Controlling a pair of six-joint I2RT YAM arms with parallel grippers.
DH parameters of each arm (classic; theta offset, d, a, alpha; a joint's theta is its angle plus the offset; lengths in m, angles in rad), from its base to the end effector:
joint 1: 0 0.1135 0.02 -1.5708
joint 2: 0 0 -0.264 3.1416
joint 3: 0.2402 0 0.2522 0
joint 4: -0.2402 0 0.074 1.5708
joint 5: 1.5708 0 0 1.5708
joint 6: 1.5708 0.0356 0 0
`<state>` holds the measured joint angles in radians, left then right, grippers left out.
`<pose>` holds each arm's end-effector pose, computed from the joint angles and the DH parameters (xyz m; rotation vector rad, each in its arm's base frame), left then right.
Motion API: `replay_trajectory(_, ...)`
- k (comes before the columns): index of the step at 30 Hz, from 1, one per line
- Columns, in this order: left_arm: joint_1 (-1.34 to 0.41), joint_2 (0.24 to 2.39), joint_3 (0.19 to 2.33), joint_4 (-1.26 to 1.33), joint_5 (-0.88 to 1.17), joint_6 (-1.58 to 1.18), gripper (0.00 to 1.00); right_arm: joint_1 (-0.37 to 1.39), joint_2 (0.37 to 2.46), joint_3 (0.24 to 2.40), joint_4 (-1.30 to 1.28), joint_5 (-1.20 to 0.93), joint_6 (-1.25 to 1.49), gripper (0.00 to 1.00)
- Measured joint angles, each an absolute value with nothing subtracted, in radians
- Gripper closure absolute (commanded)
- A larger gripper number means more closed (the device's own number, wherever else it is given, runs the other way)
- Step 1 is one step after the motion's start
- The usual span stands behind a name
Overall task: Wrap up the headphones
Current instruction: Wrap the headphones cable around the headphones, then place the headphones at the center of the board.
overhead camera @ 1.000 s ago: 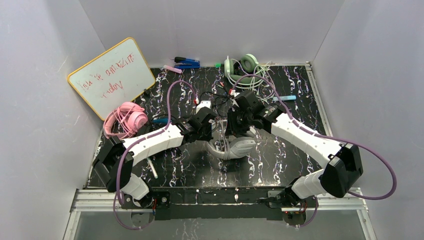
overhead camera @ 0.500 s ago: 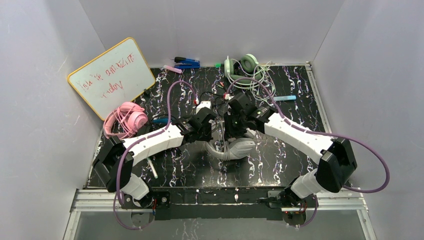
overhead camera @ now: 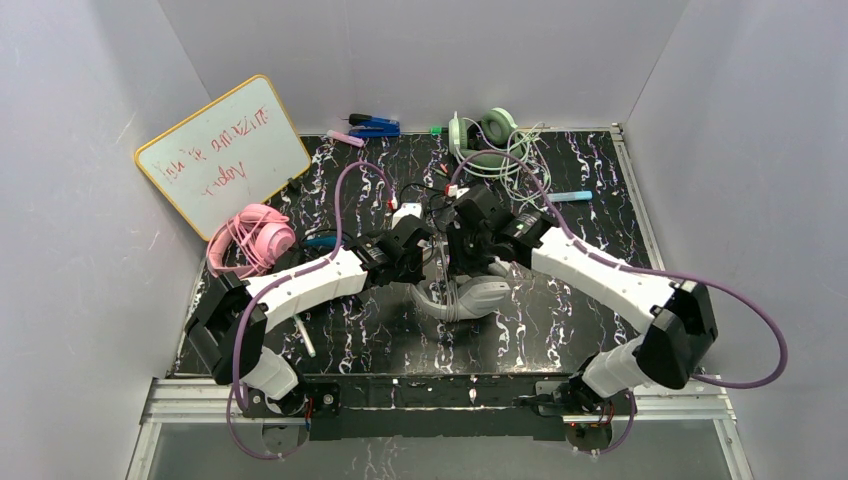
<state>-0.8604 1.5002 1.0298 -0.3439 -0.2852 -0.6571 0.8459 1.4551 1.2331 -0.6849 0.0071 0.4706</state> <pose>0.2170 -0.2369 0.2406 0.1063 2.3772 -0.4020 0.2052 0.2313 0.2940 -0.4747 2.5166 0.5328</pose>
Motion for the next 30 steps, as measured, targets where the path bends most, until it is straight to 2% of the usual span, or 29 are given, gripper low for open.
replay_trajectory(20, -0.86, 1.468, 1.021, -0.34, -0.291, -0.641, 1.0, 0.846, 1.305, 1.298, -0.742, 0.098, 0.467, 0.7)
replay_trajectory(30, -0.86, 1.229, 0.883, -0.379, -0.318, -0.62, 1.0, 0.846, 1.201, 1.292, -0.765, 0.166, 0.466, 0.67)
